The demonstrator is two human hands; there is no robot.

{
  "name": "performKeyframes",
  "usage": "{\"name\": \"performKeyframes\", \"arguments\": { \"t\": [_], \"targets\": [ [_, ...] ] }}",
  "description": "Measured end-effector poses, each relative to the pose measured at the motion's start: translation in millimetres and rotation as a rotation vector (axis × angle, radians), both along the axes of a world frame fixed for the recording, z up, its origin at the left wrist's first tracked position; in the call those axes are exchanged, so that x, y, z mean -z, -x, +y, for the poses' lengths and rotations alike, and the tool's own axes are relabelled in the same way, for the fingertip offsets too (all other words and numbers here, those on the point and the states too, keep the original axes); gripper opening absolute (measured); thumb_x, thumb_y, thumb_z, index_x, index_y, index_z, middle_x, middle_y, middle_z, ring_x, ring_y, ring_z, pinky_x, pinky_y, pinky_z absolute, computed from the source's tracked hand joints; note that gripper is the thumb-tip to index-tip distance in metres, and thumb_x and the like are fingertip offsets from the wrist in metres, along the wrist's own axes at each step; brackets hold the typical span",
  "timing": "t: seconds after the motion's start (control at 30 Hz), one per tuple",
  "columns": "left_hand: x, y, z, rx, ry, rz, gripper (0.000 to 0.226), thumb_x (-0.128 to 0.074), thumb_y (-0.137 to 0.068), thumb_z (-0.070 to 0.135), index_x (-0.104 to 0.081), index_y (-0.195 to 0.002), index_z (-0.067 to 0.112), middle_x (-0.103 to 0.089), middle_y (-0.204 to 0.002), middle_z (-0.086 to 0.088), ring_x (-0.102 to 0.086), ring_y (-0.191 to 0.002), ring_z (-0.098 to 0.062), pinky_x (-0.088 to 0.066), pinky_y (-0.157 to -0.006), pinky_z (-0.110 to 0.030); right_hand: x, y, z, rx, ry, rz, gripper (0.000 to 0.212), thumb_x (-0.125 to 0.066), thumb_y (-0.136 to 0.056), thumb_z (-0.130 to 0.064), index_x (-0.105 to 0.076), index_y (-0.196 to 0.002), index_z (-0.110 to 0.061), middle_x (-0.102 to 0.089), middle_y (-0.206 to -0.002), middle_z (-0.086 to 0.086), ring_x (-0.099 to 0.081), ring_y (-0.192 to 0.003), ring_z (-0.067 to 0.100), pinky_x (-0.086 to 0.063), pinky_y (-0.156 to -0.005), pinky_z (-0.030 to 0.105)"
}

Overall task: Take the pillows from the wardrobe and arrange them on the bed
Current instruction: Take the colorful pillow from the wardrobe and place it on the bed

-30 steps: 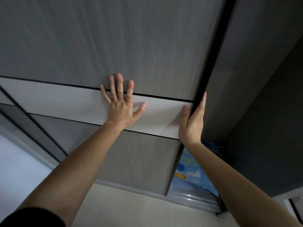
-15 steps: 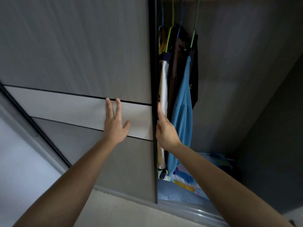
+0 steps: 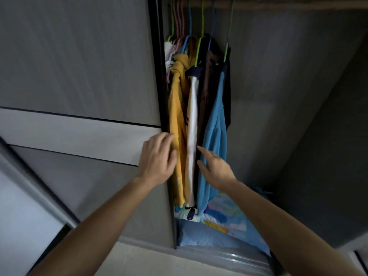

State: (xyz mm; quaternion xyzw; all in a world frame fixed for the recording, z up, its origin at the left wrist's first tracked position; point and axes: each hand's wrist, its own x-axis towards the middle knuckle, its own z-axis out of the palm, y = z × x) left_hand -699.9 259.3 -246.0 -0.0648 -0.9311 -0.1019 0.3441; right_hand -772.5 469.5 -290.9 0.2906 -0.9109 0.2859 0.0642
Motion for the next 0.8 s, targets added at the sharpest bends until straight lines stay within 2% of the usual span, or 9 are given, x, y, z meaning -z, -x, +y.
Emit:
{"name": "performKeyframes", "arguments": {
  "t": [0.07, 0.2, 0.3, 0.4, 0.63, 0.8],
  "targets": [
    [9, 9, 31, 0.115, 0.029, -0.013, 0.05, -0.047, -0.093, 0.034, -0.047, -0.137, 0.01, -0.051, -0.135, -0.015, -0.05, -0.119, -0.031, -0.045, -0.092, -0.044, 5, 2, 32, 0.108, -0.013, 0.018, 0.05, -0.044, -0.1, -0.035, -0.033, -0.148, -0.029, -0.048, -0.147, 0.0, -0.054, -0.125, 0.024, -0.047, -0.094, 0.037],
    [28, 34, 77, 0.29, 0.109, -0.071, 0.055, -0.042, -0.098, 0.034, -0.037, -0.147, 0.01, -0.029, -0.155, -0.02, -0.029, -0.143, -0.033, -0.032, -0.113, -0.048, 8, 2, 107, 0.348, -0.042, 0.042, 0.053, -0.05, -0.099, -0.029, -0.036, -0.149, -0.022, -0.042, -0.153, 0.006, -0.043, -0.138, 0.025, -0.041, -0.108, 0.038],
    [41, 54, 111, 0.388, 0.146, -0.129, 0.056, -0.04, -0.098, 0.036, -0.033, -0.149, 0.013, -0.018, -0.159, -0.019, -0.02, -0.147, -0.033, -0.028, -0.115, -0.051, 11, -5, 159, 0.489, -0.088, 0.034, 0.057, -0.05, -0.099, -0.031, -0.03, -0.152, -0.024, -0.034, -0.158, 0.005, -0.037, -0.141, 0.027, -0.041, -0.107, 0.039],
    [56, 75, 147, 0.442, 0.151, -0.177, 0.056, -0.041, -0.097, 0.037, -0.033, -0.149, 0.015, -0.017, -0.159, -0.021, -0.018, -0.147, -0.035, -0.028, -0.115, -0.054, 21, -13, 201, 0.584, -0.129, -0.007, 0.059, -0.045, -0.1, -0.036, -0.024, -0.154, -0.027, -0.026, -0.161, 0.004, -0.032, -0.143, 0.028, -0.045, -0.103, 0.043],
    [124, 136, 223, 0.442, 0.15, -0.314, 0.058, -0.043, -0.098, 0.038, -0.029, -0.151, 0.017, -0.016, -0.159, -0.023, -0.017, -0.146, -0.038, -0.024, -0.115, -0.056, 84, 14, 271, 0.651, -0.161, -0.088, 0.062, -0.048, -0.1, -0.035, -0.022, -0.155, -0.023, -0.02, -0.162, 0.012, -0.03, -0.143, 0.034, -0.042, -0.106, 0.044],
    [192, 172, 248, 0.345, 0.163, -0.522, 0.057, -0.039, -0.098, 0.04, -0.03, -0.15, 0.017, -0.019, -0.157, -0.026, -0.021, -0.144, -0.044, -0.025, -0.113, -0.06, 161, 70, 291, 0.574, -0.143, -0.251, 0.065, -0.047, -0.099, -0.034, -0.02, -0.156, -0.019, -0.014, -0.163, 0.014, -0.028, -0.145, 0.034, -0.038, -0.11, 0.043]
  ]
}}
